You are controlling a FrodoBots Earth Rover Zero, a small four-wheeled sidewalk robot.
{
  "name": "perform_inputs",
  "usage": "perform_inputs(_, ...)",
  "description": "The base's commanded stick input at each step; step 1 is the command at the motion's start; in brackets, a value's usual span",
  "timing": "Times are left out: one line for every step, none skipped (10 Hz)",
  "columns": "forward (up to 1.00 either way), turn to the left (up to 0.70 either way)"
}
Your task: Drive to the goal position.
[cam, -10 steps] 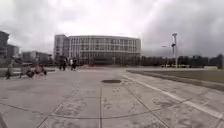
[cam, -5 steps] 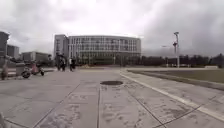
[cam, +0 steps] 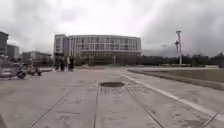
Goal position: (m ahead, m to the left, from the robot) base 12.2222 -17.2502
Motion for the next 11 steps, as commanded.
perform_inputs(0.70, 0.01)
perform_inputs(0.70, 0.01)
perform_inputs(0.70, 0.01)
perform_inputs(0.70, 0.01)
perform_inputs(0.70, 0.01)
perform_inputs(0.70, 0.01)
perform_inputs(0.70, 0.01)
perform_inputs(0.70, 0.01)
perform_inputs(0.70, 0.01)
perform_inputs(0.70, 0.01)
perform_inputs(0.70, 0.01)
